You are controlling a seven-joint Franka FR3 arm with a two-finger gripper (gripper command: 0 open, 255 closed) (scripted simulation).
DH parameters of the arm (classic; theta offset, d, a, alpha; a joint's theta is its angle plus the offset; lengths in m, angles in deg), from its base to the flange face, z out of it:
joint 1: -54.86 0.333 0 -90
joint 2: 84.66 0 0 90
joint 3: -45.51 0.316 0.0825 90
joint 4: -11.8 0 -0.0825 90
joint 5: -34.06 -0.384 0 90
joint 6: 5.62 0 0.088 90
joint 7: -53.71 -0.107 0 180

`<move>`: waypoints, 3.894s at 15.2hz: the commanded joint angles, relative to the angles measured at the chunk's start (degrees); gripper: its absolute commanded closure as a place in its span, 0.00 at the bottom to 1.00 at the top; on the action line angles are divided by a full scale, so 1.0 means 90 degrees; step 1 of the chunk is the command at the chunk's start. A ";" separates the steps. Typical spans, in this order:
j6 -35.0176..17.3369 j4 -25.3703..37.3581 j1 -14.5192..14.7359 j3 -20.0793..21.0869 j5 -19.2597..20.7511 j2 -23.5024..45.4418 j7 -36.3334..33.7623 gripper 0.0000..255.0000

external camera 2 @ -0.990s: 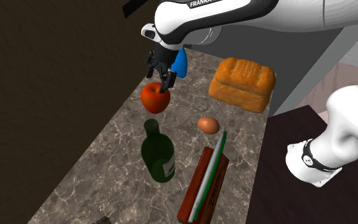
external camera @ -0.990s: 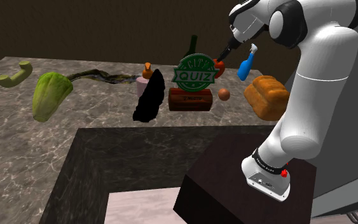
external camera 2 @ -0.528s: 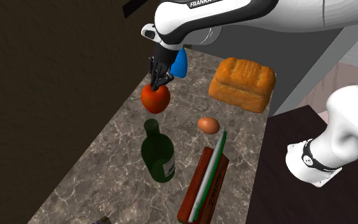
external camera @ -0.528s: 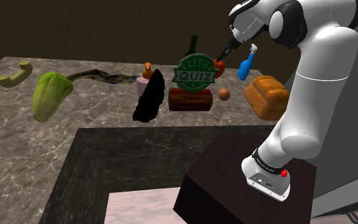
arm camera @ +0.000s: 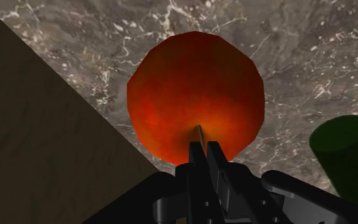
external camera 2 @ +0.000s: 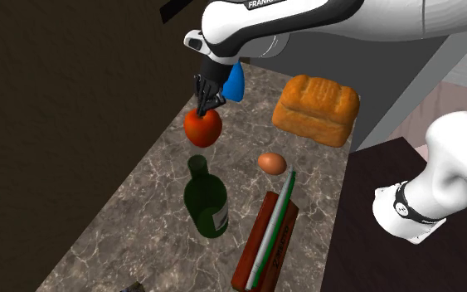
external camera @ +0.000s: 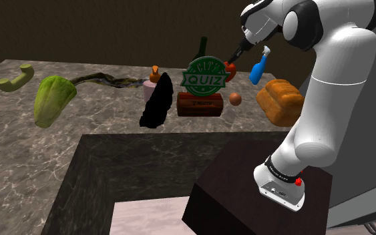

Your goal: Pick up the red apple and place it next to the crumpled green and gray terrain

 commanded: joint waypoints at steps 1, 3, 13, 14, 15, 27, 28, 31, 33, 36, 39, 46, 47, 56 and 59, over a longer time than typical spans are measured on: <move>0.0063 0.0043 0.0044 -0.0053 0.0108 -0.0077 -0.0093 1.00; 0.0152 0.0111 0.0096 -0.0117 0.0241 -0.0167 -0.0212 1.00; 0.0658 0.0545 0.0294 -0.0370 0.0836 -0.0553 -0.0773 1.00; 0.0715 0.0597 0.0308 -0.0389 0.0887 -0.0585 -0.0825 1.00; 0.0772 0.0652 0.0320 -0.0407 0.0936 -0.0615 -0.0876 1.00; 0.1555 0.1441 0.0361 -0.0553 0.1357 -0.0834 -0.1399 1.00; 0.1628 0.1519 0.0354 -0.0560 0.1377 -0.0840 -0.1434 1.00; 0.1857 0.1765 0.0324 -0.0578 0.1420 -0.0841 -0.1535 1.00; 0.2015 0.1940 0.0294 -0.0587 0.1435 -0.0831 -0.1596 1.00; 0.2264 0.2220 0.0232 -0.0596 0.1437 -0.0797 -0.1679 1.00; 0.2489 0.2477 0.0163 -0.0600 0.1418 -0.0751 -0.1743 1.00; 0.1447 0.1338 0.1620 -0.0282 0.2952 -0.2164 -0.3329 1.00; 0.1336 0.1218 0.1731 -0.0172 0.3139 -0.2317 -0.3561 1.00; 0.0678 0.0555 0.2249 0.0932 0.4139 -0.2979 -0.5336 1.00; 0.0540 0.0485 0.2391 0.1244 0.4291 -0.2991 -0.5830 1.00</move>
